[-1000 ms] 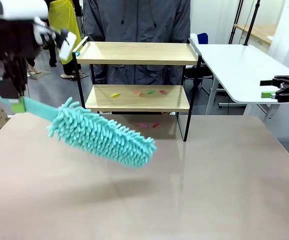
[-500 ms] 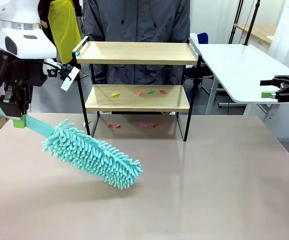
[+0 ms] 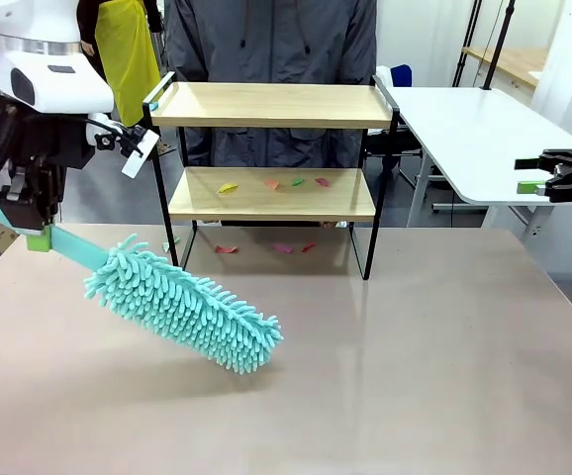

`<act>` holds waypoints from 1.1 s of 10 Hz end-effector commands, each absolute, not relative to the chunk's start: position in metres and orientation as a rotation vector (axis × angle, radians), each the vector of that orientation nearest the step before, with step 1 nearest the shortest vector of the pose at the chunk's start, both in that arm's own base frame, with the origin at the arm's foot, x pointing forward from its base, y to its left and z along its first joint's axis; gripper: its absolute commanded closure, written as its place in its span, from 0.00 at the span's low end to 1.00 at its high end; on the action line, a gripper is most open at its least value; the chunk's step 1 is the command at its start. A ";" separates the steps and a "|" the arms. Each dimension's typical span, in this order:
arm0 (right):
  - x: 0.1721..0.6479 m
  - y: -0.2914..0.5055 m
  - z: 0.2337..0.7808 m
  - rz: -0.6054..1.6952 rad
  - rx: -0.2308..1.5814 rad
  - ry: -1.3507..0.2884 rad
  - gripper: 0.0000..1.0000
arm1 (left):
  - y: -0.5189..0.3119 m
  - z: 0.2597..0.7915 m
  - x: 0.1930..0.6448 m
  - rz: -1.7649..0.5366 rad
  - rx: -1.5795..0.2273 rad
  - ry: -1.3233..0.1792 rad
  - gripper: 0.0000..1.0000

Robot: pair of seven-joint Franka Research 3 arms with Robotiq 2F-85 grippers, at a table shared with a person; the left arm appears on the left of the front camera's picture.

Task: Clean the shelf.
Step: Clean the specific section of the Shelf indicated by the human with the Duster.

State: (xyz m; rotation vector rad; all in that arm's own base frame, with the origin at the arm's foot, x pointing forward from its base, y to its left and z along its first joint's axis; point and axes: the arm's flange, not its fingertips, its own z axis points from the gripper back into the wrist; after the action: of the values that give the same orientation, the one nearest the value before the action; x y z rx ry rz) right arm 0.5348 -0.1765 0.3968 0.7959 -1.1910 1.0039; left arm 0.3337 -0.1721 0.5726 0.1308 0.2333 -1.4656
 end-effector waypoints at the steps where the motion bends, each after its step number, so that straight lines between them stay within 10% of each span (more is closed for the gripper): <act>1: 0.535 -0.175 0.399 1.008 0.792 -1.193 0.00 | -0.171 0.576 0.333 -1.459 0.126 0.238 0.87; 11: 0.535 -0.175 0.399 1.008 0.792 -1.193 0.00 | -0.171 0.576 0.333 -1.459 0.126 0.238 0.87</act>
State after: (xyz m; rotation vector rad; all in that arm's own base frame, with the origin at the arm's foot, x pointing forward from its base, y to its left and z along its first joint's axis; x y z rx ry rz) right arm 0.5348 -0.1765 0.3968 0.7958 -1.1910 1.0039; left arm 0.3337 -0.1720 0.5727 0.1308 0.2333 -1.4654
